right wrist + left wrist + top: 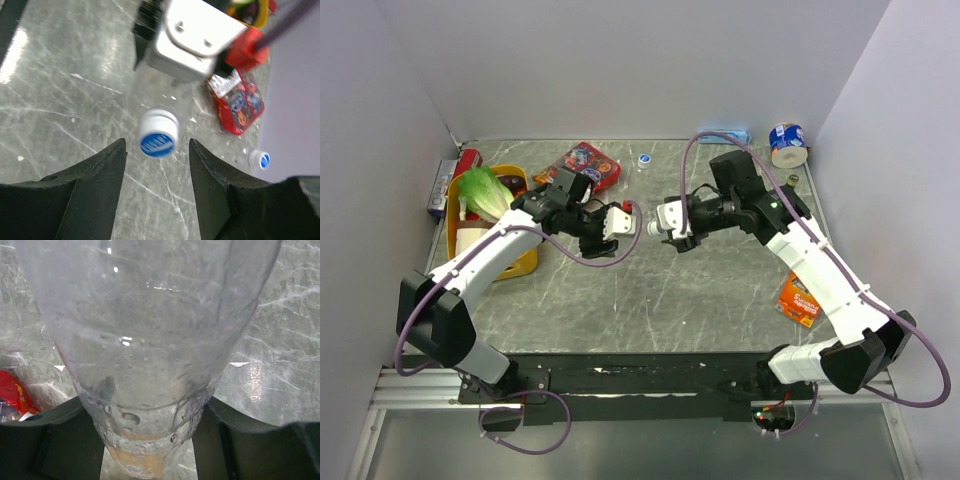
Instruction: Screw on the bottle caps
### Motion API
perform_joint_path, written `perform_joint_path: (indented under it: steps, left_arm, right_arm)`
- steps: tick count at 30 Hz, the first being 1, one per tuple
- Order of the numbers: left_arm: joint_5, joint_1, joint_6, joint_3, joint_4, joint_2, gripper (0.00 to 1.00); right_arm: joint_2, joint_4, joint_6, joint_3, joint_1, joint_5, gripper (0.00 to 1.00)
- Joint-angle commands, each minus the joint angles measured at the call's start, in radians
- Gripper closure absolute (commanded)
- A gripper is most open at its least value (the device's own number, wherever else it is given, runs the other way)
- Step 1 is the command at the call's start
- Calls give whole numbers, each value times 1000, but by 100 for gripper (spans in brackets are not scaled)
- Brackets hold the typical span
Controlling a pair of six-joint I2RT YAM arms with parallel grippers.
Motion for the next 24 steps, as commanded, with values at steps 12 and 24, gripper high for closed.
perform_joint_path:
  steps: [12,24]
  left_arm:
    - [-98,-13,-186,-43,264,-48,99]
    - [-641,-195,-303,-239,757,-224,99]
  right_arm:
    - [73,94,338,90,36,48,88]
    - [413,140,1457,297,-135,-174,86]
